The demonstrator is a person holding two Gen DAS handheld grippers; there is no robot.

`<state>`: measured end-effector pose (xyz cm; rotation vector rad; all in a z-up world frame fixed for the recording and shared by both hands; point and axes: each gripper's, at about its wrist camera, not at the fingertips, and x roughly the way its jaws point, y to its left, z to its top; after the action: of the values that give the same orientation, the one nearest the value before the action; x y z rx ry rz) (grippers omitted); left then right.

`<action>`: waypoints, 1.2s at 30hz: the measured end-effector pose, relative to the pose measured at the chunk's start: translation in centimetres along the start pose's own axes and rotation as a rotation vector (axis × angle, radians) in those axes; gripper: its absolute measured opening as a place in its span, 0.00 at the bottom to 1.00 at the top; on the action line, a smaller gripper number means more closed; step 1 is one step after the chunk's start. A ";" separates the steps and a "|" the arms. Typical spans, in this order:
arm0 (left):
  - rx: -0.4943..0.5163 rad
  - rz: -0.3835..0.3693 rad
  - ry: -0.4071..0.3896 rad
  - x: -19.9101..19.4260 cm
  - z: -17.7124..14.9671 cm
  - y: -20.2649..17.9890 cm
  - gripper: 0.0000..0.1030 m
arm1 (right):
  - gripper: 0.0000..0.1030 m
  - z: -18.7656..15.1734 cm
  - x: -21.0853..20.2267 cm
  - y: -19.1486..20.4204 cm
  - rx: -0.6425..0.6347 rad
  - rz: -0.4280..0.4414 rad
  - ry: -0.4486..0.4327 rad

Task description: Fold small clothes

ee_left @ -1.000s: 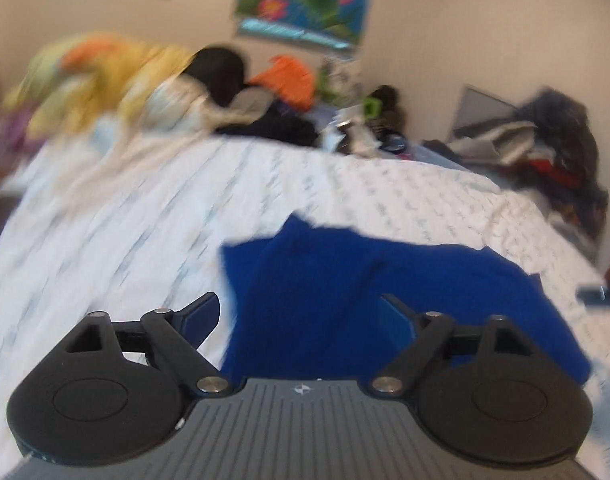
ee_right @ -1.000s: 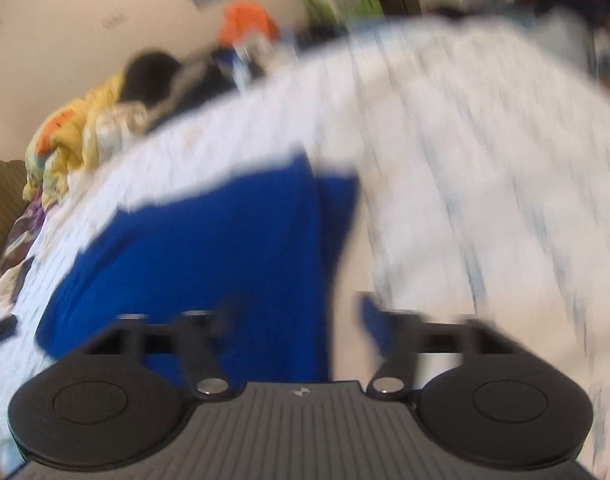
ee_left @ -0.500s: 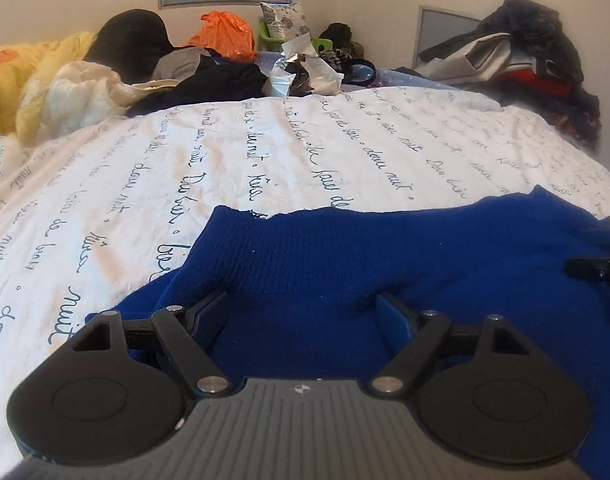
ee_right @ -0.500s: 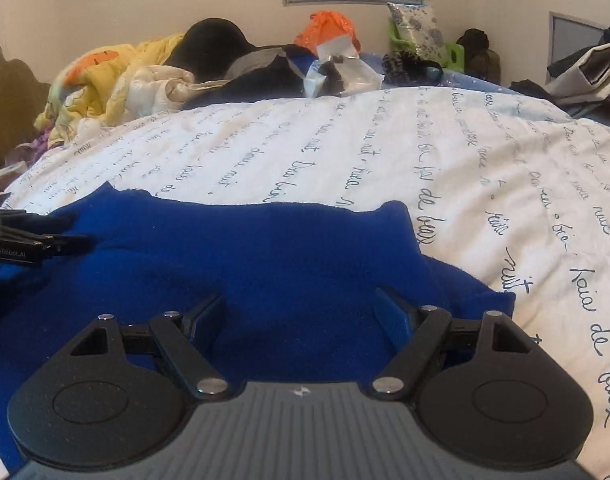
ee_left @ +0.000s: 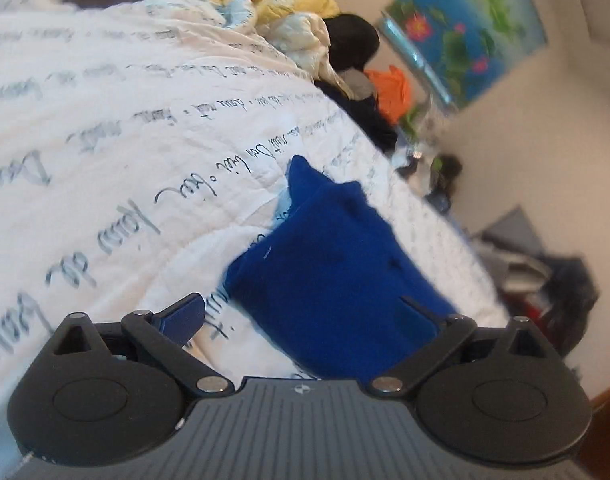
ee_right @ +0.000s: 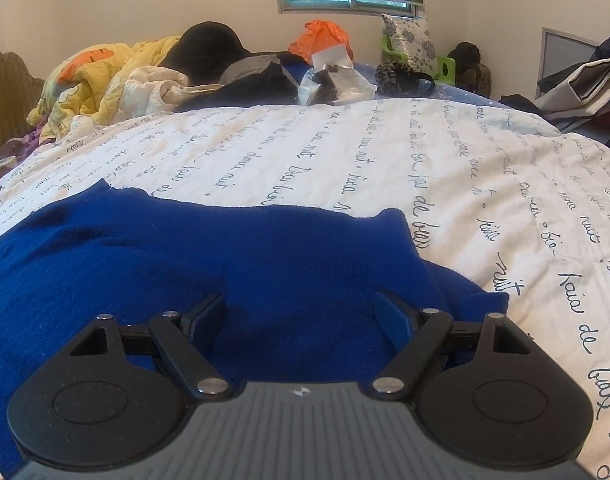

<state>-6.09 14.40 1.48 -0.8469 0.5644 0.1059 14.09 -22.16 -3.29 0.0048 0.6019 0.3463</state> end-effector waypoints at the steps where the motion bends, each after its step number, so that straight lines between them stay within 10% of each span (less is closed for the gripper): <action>1: -0.019 -0.010 0.014 0.3 0.1 -0.1 0.96 | 0.80 0.0 0.0 0.0 0.003 0.002 -0.001; 4: -0.069 -0.050 0.025 1.6 0.6 -0.4 0.94 | 0.80 0.1 0.1 -0.1 0.007 0.004 -0.002; 10: -0.041 0.107 -0.021 3.8 1.4 -1.9 0.55 | 0.80 0.1 0.0 -0.4 0.032 0.016 -0.012; 13: 0.099 0.249 -0.008 5.0 1.1 -3.3 0.06 | 0.80 0.0 -0.2 -1.0 0.063 0.039 -0.022; 17: 0.250 0.326 -0.023 5.7 0.9 -6.9 0.05 | 0.80 0.3 -1.2 -2.7 0.186 0.111 -0.029; 21: 0.575 0.156 -0.105 5.6 -2.9 -16.8 0.05 | 0.91 1.9 -3.5 -7.4 0.557 0.369 -0.041; 26: 0.991 -0.186 0.033 6.2 -14.1 -26.0 0.05 | 0.98 2.9 -1.1 -12.0 0.783 0.676 0.111; 34: 1.156 -0.250 0.168 8.2 -20.2 -25.7 0.05 | 0.97 1.4 1.1 -11.8 0.683 0.578 0.238; 36: 1.174 -0.263 0.162 8.1 -20.2 -25.7 0.05 | 0.78 1.6 1.1 -11.6 0.660 0.543 0.236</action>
<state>-0.03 -18.58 4.20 0.2279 0.5463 -0.5045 19.54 -32.63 -3.83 0.7812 0.9272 0.6642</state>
